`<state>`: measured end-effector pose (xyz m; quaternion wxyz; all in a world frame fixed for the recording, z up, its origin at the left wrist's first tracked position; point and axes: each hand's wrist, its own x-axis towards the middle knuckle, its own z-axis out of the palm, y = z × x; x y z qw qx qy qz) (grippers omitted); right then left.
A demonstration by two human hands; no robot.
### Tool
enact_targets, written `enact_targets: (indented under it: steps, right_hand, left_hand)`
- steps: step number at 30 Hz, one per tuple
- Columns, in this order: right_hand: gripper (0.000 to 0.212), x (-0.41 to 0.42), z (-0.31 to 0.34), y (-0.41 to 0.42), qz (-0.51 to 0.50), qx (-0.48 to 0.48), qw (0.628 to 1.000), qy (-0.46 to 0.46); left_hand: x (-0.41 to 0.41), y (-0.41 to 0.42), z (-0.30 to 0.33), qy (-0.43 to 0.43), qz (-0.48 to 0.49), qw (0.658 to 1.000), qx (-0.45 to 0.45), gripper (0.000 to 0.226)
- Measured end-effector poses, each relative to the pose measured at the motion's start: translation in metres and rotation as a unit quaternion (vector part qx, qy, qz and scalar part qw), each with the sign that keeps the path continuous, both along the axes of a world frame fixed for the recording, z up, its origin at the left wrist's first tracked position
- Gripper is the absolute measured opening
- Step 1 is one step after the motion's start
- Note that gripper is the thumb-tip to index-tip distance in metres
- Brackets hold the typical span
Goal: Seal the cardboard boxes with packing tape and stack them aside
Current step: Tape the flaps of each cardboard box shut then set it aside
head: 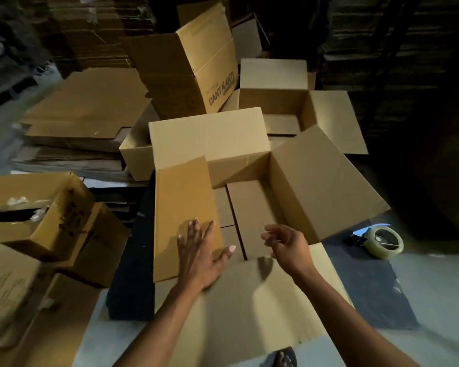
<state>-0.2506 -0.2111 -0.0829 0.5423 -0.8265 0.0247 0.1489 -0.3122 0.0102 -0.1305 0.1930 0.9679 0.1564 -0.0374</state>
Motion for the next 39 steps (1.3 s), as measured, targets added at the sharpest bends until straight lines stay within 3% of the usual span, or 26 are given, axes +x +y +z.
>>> enact_targets:
  steps: [3, 5, 8, 11, 14, 16, 18, 21, 23, 25, 29, 31, 34, 36, 39]
  right_hand:
    - [0.027, 0.005, -0.020, -0.059, -0.168, -0.062, 0.981, -0.071]
    - [0.043, 0.015, -0.028, -0.089, -0.282, -0.043, 0.956, -0.066]
    - [0.085, 0.036, -0.031, -0.117, -0.390, 0.057, 0.919, 0.001]
    - [0.107, 0.055, -0.036, -0.123, -0.368, 0.207, 0.906, 0.019]
    - [0.090, 0.054, -0.037, -0.117, -0.279, 0.209, 0.935, -0.069]
    - [0.060, 0.045, -0.032, -0.112, -0.152, 0.130, 0.968, -0.149]
    - [0.049, 0.035, -0.033, -0.112, 0.014, 0.029, 0.973, -0.229]
    - [0.069, 0.025, -0.042, -0.114, 0.257, -0.174, 0.905, -0.291]
    - [0.102, 0.020, -0.049, -0.116, 0.399, -0.314, 0.818, -0.271]
    - [0.137, 0.015, -0.051, -0.121, 0.498, -0.381, 0.737, -0.252]
    - [0.167, 0.008, -0.052, -0.135, 0.554, -0.429, 0.658, -0.276]
    - [0.169, 0.003, -0.055, -0.137, 0.552, -0.447, 0.644, -0.283]
    - [0.160, 0.003, -0.043, -0.134, 0.583, -0.439, 0.635, -0.255]
    - [0.149, 0.012, -0.015, -0.132, 0.626, -0.416, 0.629, -0.199]
    - [0.115, 0.037, 0.041, -0.126, 0.645, -0.333, 0.680, -0.103]
  left_hand:
    - [0.000, -0.012, -0.016, 0.000, 0.001, 0.997, 0.076, 0.098]
    - [0.000, -0.016, -0.022, 0.021, 0.000, 0.992, 0.124, 0.092]
    - [0.002, -0.018, -0.026, 0.036, 0.006, 0.989, 0.147, 0.089]
    - [0.004, -0.018, -0.026, 0.059, 0.002, 0.988, 0.141, 0.088]
    - [0.004, -0.020, -0.024, 0.069, 0.004, 0.988, 0.139, 0.088]
    - [0.005, -0.021, -0.024, 0.073, 0.006, 0.987, 0.140, 0.085]
    - [0.005, -0.023, -0.023, 0.070, 0.008, 0.988, 0.137, 0.082]
    - [0.006, -0.023, -0.022, 0.071, 0.012, 0.988, 0.135, 0.076]
    - [0.007, -0.022, -0.024, 0.073, 0.021, 0.988, 0.133, 0.074]
    - [0.008, -0.022, -0.025, 0.070, 0.025, 0.989, 0.125, 0.074]
    - [0.007, -0.024, -0.024, 0.054, 0.026, 0.991, 0.122, 0.070]
    - [0.008, -0.025, -0.022, 0.057, 0.031, 0.990, 0.127, 0.067]
    - [0.009, -0.031, -0.015, 0.068, 0.038, 0.992, 0.102, 0.068]
    - [0.007, -0.038, -0.001, 0.084, 0.036, 0.995, 0.037, 0.071]
    - [0.003, -0.053, 0.043, 0.170, -0.018, 0.984, -0.043, 0.081]
